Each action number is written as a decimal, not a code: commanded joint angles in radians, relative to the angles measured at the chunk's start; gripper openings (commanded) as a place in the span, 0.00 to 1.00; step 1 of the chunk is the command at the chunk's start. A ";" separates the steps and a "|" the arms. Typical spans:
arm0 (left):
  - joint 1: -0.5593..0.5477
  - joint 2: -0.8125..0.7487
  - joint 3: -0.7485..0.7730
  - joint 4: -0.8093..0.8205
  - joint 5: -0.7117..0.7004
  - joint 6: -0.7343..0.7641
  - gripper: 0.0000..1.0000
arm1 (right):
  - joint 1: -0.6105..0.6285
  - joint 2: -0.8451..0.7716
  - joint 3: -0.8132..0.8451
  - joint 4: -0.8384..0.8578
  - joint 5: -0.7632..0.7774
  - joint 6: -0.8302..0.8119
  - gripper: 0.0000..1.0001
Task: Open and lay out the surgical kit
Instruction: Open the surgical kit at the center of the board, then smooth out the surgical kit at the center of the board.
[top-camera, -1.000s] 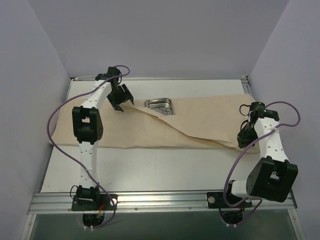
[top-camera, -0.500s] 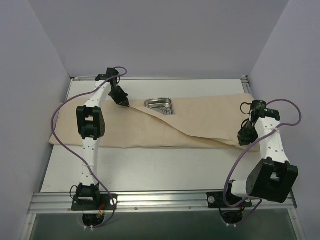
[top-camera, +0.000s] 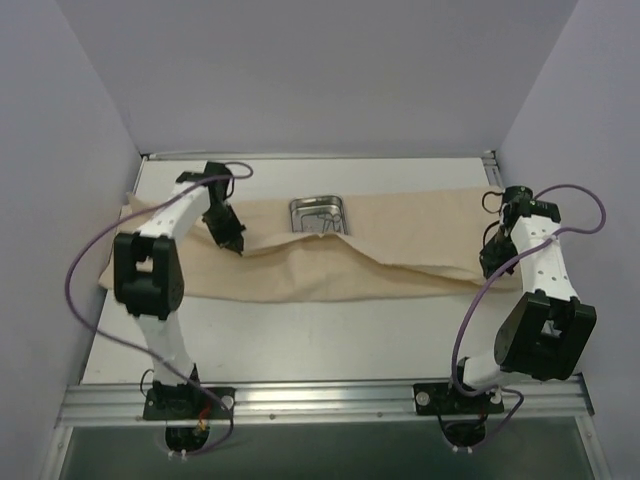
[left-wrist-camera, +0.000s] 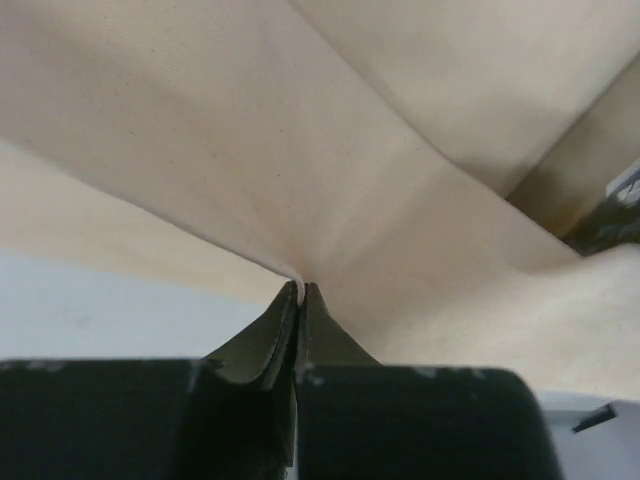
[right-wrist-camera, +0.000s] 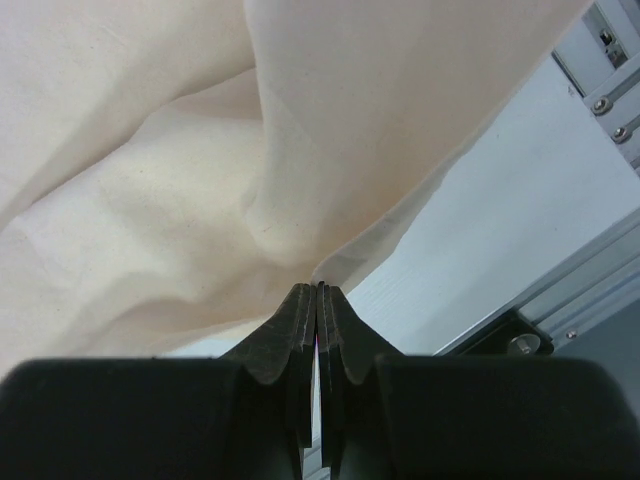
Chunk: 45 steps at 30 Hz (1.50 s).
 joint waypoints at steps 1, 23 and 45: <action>-0.021 -0.382 -0.258 -0.025 -0.038 0.025 0.02 | 0.001 0.045 0.023 -0.076 0.041 0.029 0.00; -0.010 -1.065 -0.788 -0.231 0.092 -0.110 0.49 | 0.029 -0.002 -0.097 -0.200 0.026 0.075 0.04; 0.124 -0.003 0.158 -0.199 0.006 0.120 0.02 | 0.154 0.305 0.312 0.249 -0.339 0.029 0.00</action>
